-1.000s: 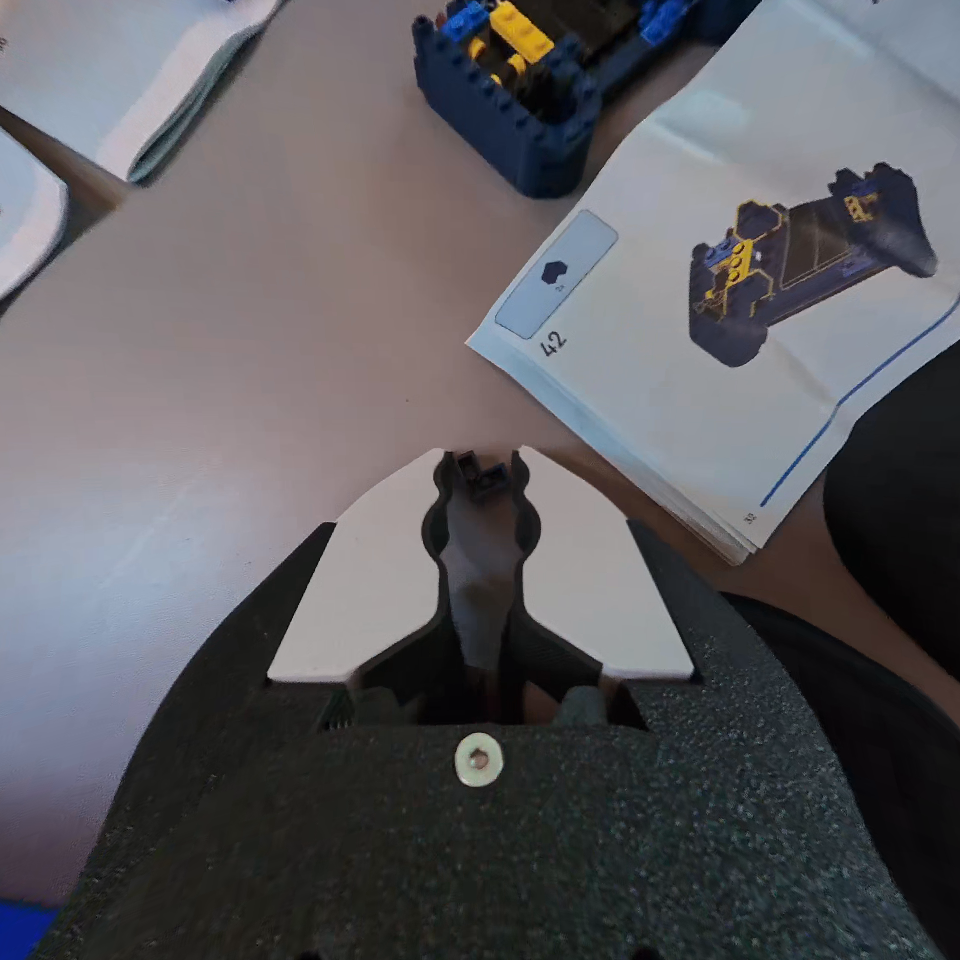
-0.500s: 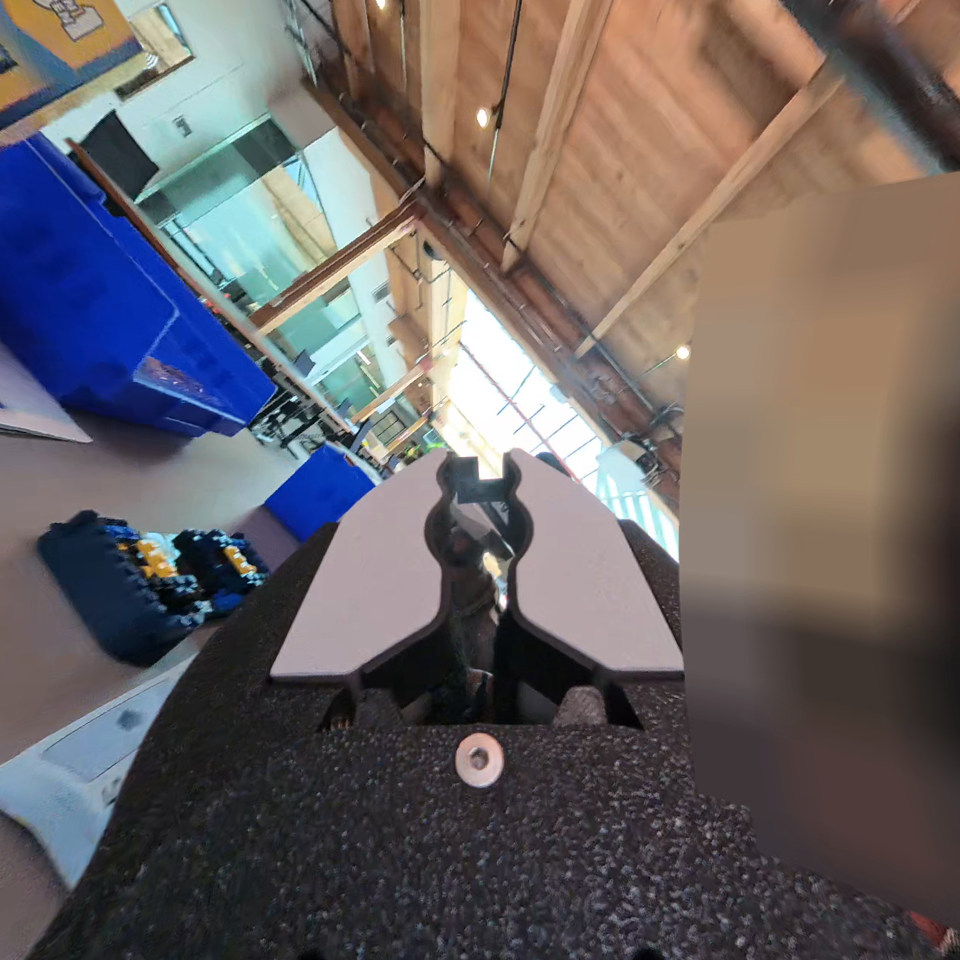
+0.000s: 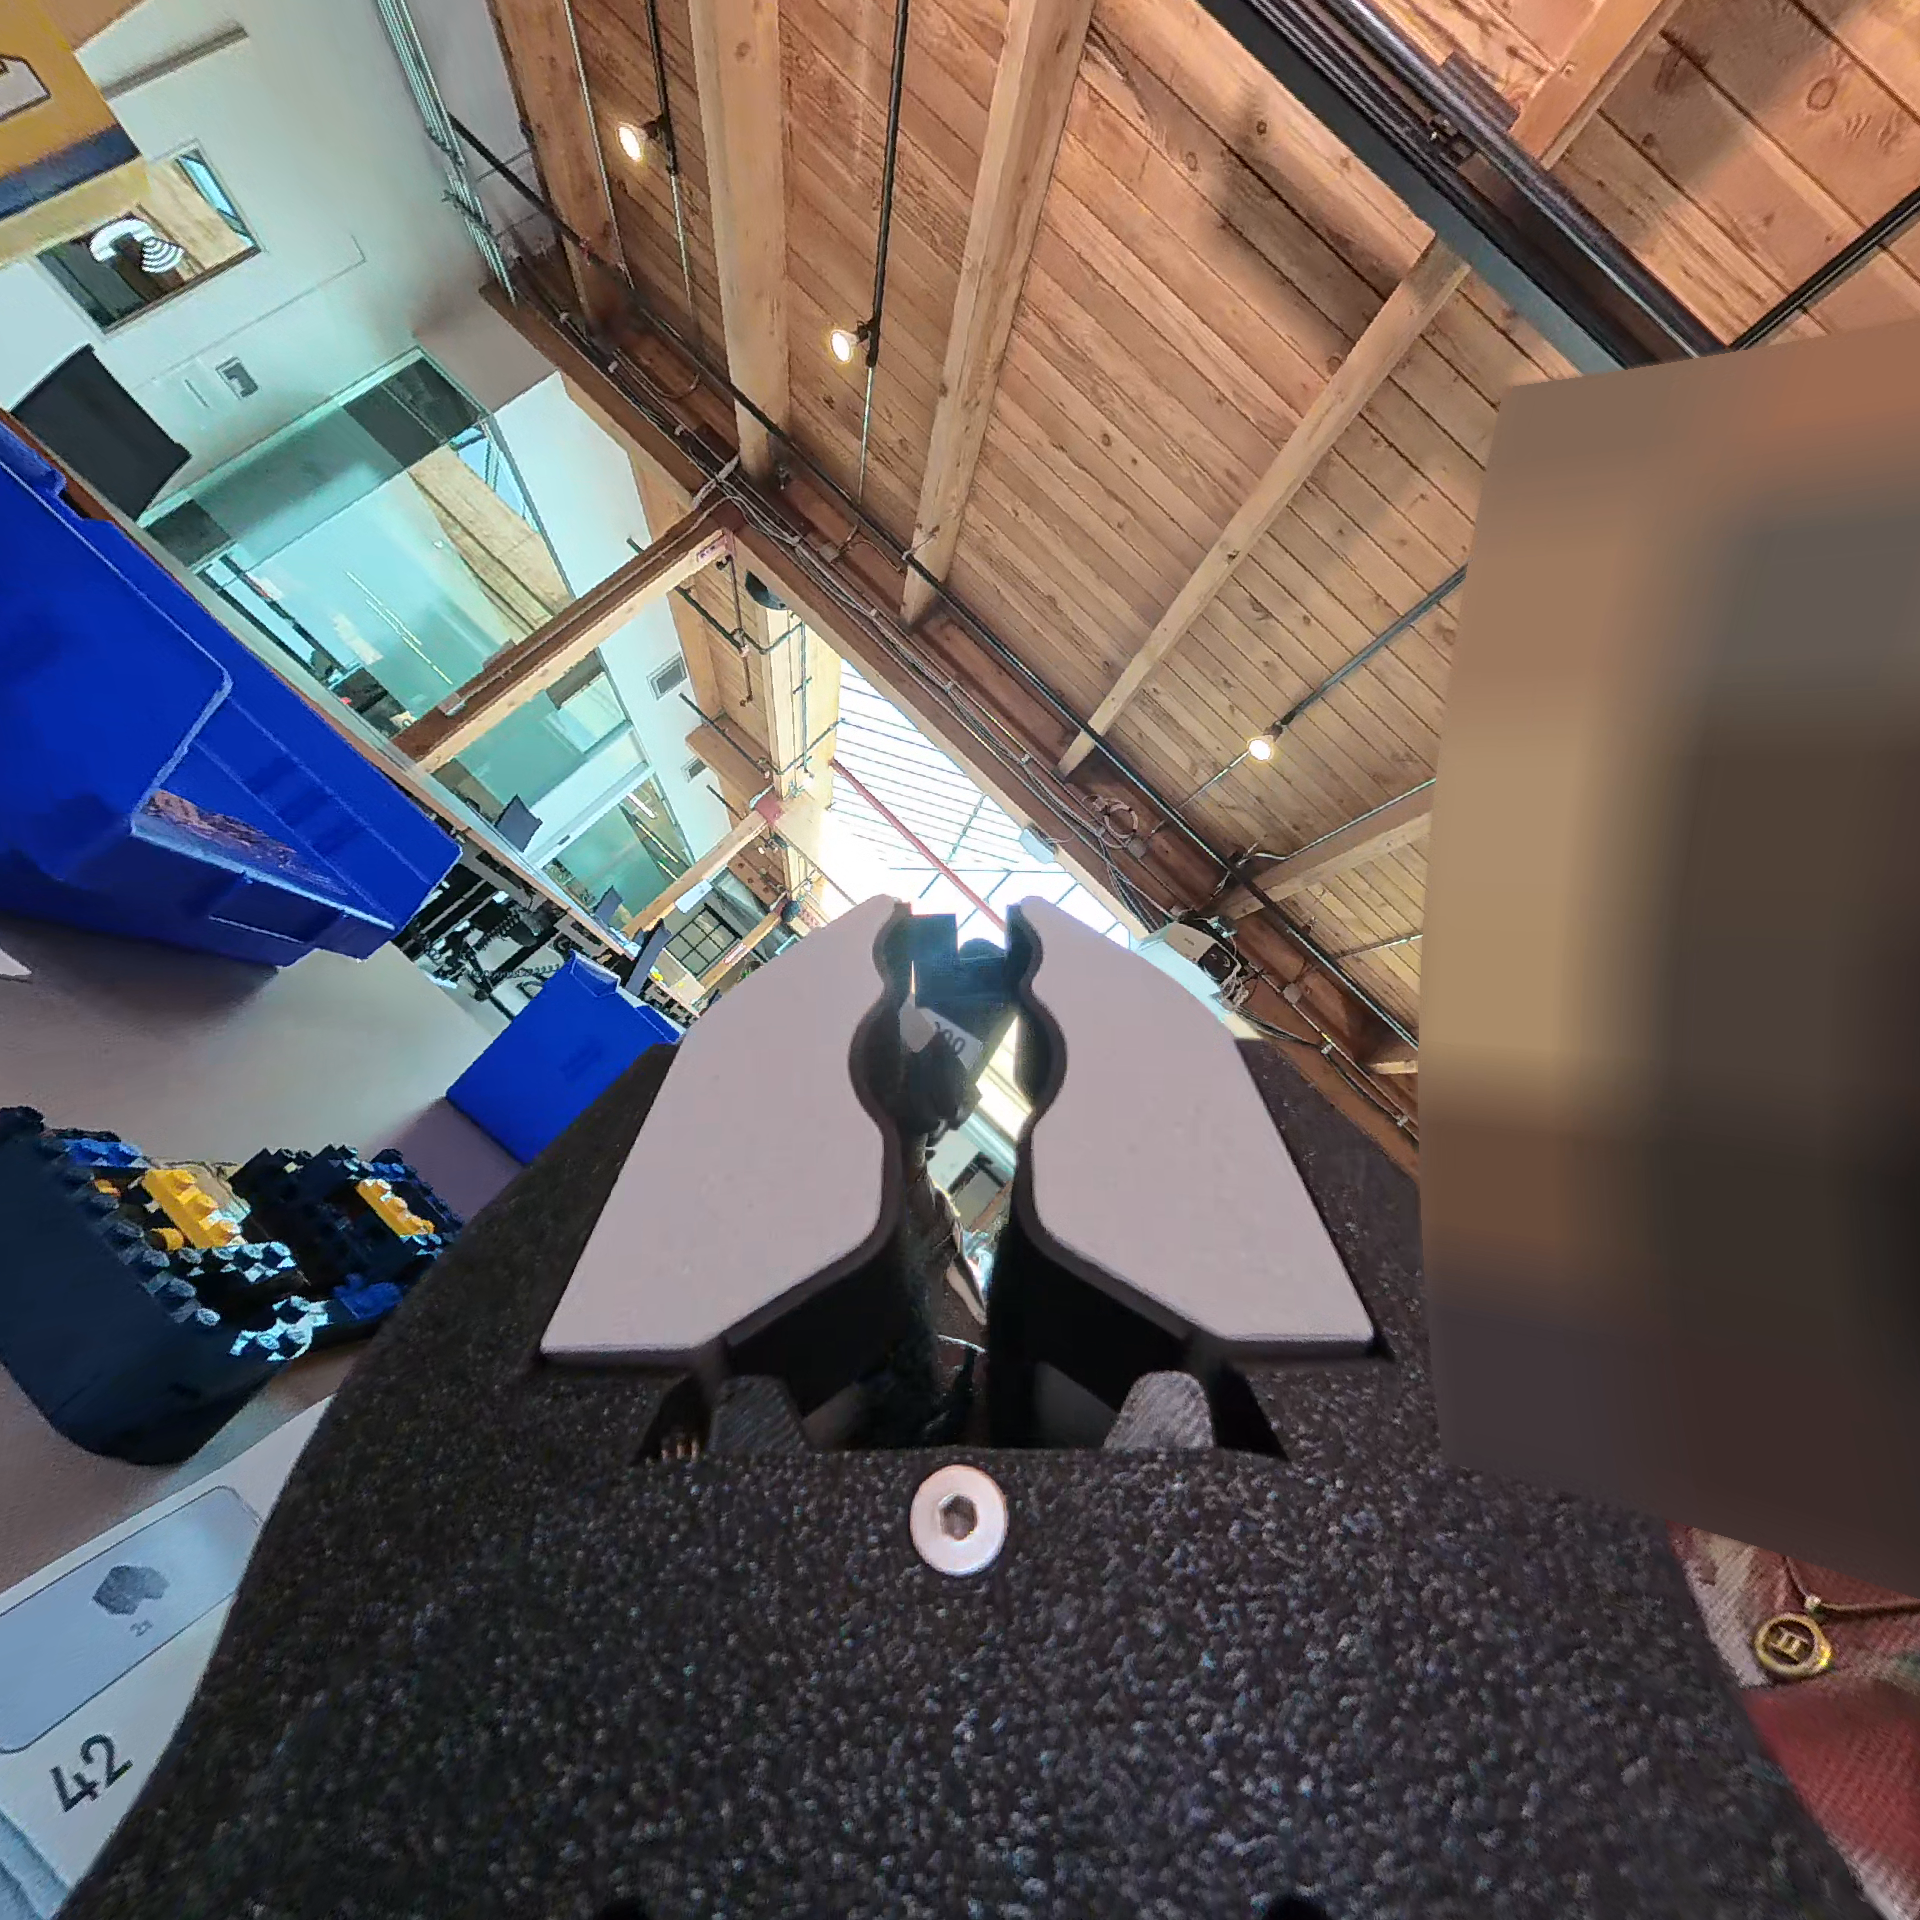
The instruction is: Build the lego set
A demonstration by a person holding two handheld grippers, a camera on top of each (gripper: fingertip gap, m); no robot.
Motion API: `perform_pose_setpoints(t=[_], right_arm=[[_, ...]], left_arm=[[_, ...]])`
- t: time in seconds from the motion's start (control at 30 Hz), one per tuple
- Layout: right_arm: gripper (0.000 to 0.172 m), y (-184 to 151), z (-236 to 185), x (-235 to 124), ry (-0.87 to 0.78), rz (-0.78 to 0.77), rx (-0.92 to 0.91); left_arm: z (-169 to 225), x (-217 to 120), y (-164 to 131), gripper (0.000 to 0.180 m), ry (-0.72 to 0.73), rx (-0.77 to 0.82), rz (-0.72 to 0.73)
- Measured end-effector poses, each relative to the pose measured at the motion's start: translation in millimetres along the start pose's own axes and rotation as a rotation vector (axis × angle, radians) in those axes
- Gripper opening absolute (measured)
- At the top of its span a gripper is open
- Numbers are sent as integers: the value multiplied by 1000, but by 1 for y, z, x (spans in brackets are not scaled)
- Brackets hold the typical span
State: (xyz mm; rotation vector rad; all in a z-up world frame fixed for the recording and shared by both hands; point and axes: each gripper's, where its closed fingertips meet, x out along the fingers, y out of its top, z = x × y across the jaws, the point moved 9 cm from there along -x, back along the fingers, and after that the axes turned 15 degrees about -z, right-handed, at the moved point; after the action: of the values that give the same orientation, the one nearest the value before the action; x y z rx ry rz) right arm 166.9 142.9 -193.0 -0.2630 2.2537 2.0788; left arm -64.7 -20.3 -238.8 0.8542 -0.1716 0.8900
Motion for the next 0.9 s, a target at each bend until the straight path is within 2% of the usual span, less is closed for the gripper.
perform_pose_setpoints(t=[0.2, 0.37, 0.47, 0.6, 0.73, 0.9], right_arm=[[8, -7, 1, 12, 26, -25, 59], [16, -16, -28, 56, 201, -158, 96], [22, -19, -46, 69, 287, -263, 21], [23, -23, -47, 66, 280, -340, -46], [25, -19, -56, 75, 226, -212, -119], [26, -12, -79, 79, 137, -64, -390]], left_arm=[[-1, 0, -2, 16, 9, 13, -8], [-3, 3, -6, 16, 12, 7, -24], [-2, 4, -7, 16, 14, 28, -38], [-3, 4, -8, 16, 18, 12, -47], [-6, 6, -12, 16, 9, -36, -84], [-9, 10, -17, 16, 4, -84, -145]])
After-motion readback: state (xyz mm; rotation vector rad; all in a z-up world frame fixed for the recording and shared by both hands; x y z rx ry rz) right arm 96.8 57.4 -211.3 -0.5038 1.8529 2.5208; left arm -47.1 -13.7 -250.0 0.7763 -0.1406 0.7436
